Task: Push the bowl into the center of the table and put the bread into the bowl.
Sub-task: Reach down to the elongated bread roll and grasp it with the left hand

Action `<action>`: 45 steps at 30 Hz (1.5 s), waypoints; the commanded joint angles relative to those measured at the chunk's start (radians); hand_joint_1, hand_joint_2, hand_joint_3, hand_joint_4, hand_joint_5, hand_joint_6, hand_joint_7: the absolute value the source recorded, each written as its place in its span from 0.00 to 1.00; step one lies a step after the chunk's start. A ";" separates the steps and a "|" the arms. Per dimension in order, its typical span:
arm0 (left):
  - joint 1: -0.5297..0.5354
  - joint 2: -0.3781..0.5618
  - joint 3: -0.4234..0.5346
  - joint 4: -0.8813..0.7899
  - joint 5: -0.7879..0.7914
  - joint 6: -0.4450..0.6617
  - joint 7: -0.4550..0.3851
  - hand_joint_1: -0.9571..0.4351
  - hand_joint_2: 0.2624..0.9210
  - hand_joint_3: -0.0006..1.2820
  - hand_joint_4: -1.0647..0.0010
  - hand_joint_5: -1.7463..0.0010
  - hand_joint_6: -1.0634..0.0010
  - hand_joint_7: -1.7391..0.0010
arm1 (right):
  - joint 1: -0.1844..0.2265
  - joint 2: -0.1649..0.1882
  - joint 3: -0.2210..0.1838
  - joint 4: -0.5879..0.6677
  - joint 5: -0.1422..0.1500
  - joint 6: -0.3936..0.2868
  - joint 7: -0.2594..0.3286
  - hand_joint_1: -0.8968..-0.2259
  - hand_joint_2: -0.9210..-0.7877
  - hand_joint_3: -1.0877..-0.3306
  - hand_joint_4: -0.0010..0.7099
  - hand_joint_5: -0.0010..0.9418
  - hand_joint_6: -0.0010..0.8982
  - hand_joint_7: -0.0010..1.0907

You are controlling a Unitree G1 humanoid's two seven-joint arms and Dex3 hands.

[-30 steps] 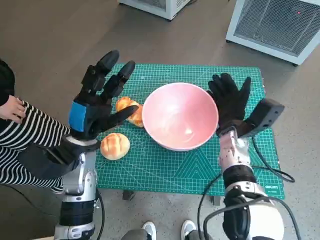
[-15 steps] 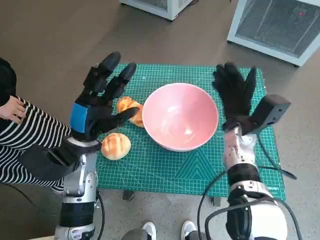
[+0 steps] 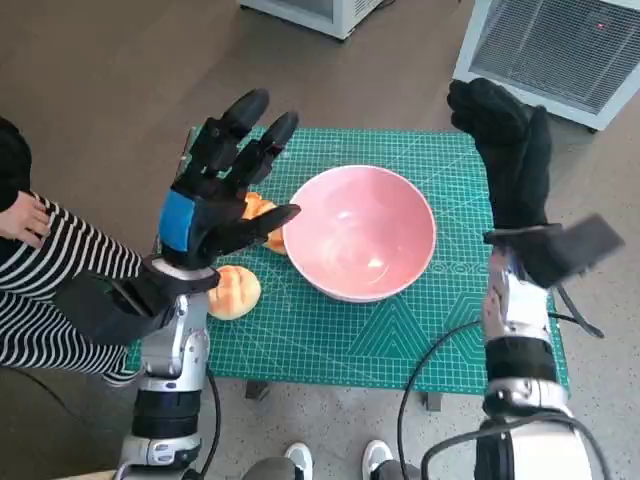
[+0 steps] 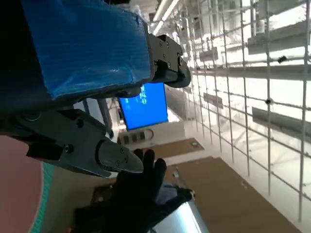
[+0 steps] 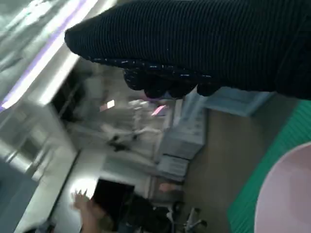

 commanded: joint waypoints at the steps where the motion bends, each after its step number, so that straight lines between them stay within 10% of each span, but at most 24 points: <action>1: -0.047 -0.008 -0.011 0.015 -0.015 -0.001 -0.023 0.50 1.00 0.09 0.64 1.00 0.92 0.63 | 0.089 -0.002 0.034 -0.144 0.010 0.027 0.015 0.16 0.00 0.46 0.33 0.03 0.25 0.33; 15: -0.093 -0.007 -0.025 -0.004 -0.013 0.014 -0.044 0.48 0.96 0.11 0.67 1.00 1.00 0.54 | 0.197 -0.037 0.086 -0.360 -0.011 0.122 0.009 0.08 0.00 0.47 0.34 0.01 0.15 0.42; 21: -0.099 -0.001 -0.026 -0.013 -0.010 0.023 -0.049 0.47 0.65 0.39 0.67 1.00 1.00 0.53 | 0.202 -0.037 0.087 -0.374 -0.007 0.142 0.004 0.06 0.00 0.49 0.34 0.01 0.12 0.47; 28: -0.094 0.020 -0.019 -0.030 -0.004 0.034 -0.055 0.47 0.58 0.45 0.68 1.00 1.00 0.53 | 0.202 -0.028 0.088 -0.377 -0.013 0.148 -0.012 0.06 0.00 0.50 0.34 0.01 0.11 0.48; 37: -0.140 0.180 0.031 0.076 0.092 -0.071 -0.090 0.55 0.51 0.46 0.68 1.00 1.00 0.53 | 0.200 -0.021 0.091 -0.368 -0.010 0.145 -0.026 0.07 0.00 0.50 0.34 0.01 0.11 0.48; 45: -0.225 0.423 0.029 0.284 0.319 -0.216 -0.078 0.61 0.58 0.22 0.69 1.00 0.87 0.63 | 0.206 -0.022 0.088 -0.366 -0.002 0.141 -0.029 0.08 0.00 0.50 0.35 0.01 0.11 0.49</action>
